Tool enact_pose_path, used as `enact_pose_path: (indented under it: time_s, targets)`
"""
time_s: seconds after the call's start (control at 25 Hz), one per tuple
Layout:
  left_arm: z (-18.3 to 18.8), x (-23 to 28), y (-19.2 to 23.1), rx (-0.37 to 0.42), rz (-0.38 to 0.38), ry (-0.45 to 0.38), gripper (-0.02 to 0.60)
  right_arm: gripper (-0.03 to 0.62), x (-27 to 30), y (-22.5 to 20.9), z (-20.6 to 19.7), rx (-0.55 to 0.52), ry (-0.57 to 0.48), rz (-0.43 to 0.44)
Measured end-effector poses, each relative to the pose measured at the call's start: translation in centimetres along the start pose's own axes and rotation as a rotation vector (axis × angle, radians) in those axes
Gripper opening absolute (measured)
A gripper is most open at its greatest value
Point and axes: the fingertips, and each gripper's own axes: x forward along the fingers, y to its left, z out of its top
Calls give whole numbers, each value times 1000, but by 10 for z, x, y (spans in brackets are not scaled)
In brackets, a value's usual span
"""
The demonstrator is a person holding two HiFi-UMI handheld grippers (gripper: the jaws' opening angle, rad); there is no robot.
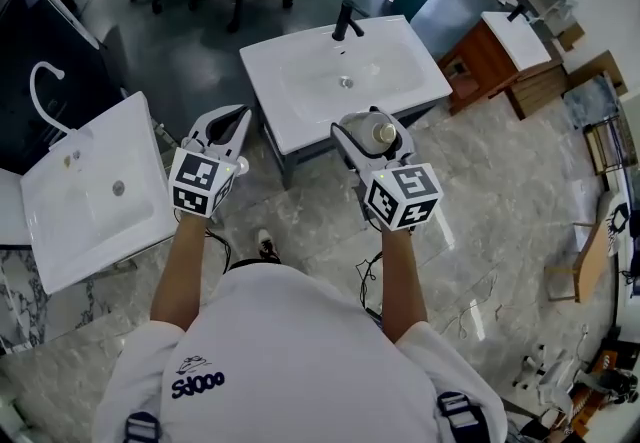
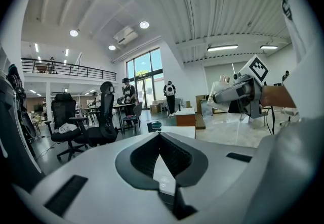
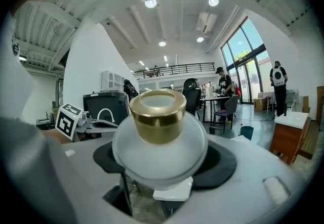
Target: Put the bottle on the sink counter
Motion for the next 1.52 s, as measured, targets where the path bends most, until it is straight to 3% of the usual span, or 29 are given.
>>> enact_pose_path:
  time_s: [0.84,1.12,1.52]
  targets:
    - [-22,31,80,-12,24,35,6,348,102,5,4,7,3,62]
    - [-28,37,92,-39,71,61,6,348,128,-1,2,8,28,120]
    - [-35,56,110,-98,188,91,6,347,173,-17,-3,-24,68,266]
